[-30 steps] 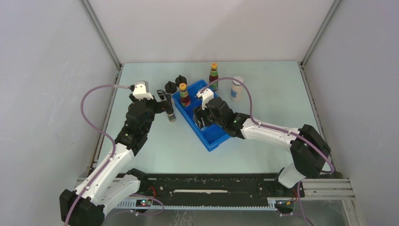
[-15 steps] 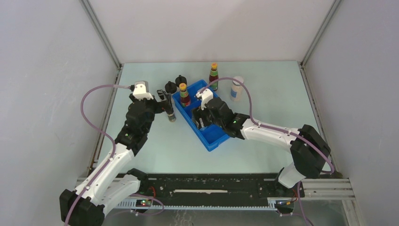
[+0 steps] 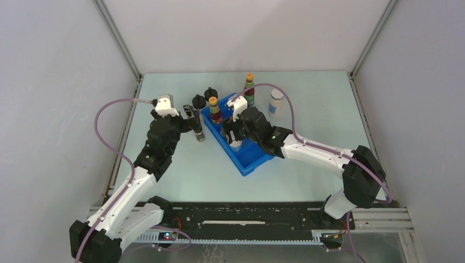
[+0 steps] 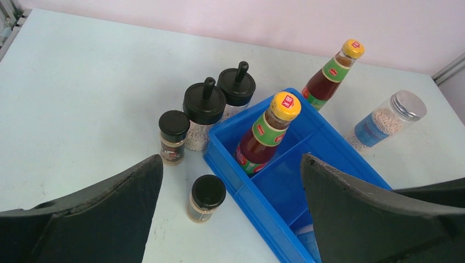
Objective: Organize the condiment bottles
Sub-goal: Place the bottle in the storage box.
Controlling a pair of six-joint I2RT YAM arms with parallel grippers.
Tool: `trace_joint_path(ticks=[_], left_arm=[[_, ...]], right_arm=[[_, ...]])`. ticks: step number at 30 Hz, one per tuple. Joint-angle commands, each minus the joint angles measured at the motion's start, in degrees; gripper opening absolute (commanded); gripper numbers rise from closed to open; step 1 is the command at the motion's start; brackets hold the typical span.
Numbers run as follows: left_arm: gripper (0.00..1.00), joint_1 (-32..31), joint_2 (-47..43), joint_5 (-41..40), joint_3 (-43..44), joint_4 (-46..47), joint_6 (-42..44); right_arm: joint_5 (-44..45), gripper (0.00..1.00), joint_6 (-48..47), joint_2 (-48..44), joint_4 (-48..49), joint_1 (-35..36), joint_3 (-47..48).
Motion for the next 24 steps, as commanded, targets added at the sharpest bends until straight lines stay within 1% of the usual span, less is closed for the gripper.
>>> trace_joint_path(ticks=[1, 8, 13, 16, 19, 21, 24], left_arm=[[1.00, -0.28, -0.17, -1.28, 2.69, -0.38, 1.29], [1.00, -0.28, 1.18, -1.79, 6.44, -2.62, 1.34], [1.00, -0.28, 4.42, -2.82, 12.60, -6.02, 2.44], [1.00, -0.05, 6.46, -2.95, 15.73, -7.29, 2.88], [1.00, 0.72, 8.09, -2.16, 18.10, -8.40, 2.53], [1.00, 1.86, 8.96, -0.84, 19.31, -9.35, 1.78], [1.00, 4.68, 9.48, 1.94, 20.51, -10.66, -0.39]], right_arm=[[0.16, 0.82, -2.19, -2.32, -1.76, 0.02, 6.35], [-1.50, 0.82, -4.03, 0.41, -8.03, -2.09, 17.97], [-4.69, 0.82, -4.81, 9.17, -16.77, -5.73, 35.15], [-7.02, 0.82, -4.72, 15.93, -22.53, -8.10, 46.02], [-10.55, 0.81, -5.00, 24.08, -28.42, -10.43, 58.11], [-12.37, 0.81, -4.97, 29.78, -32.12, -12.24, 68.35], [-15.84, 0.81, -4.71, 38.69, -36.63, -14.67, 79.85]])
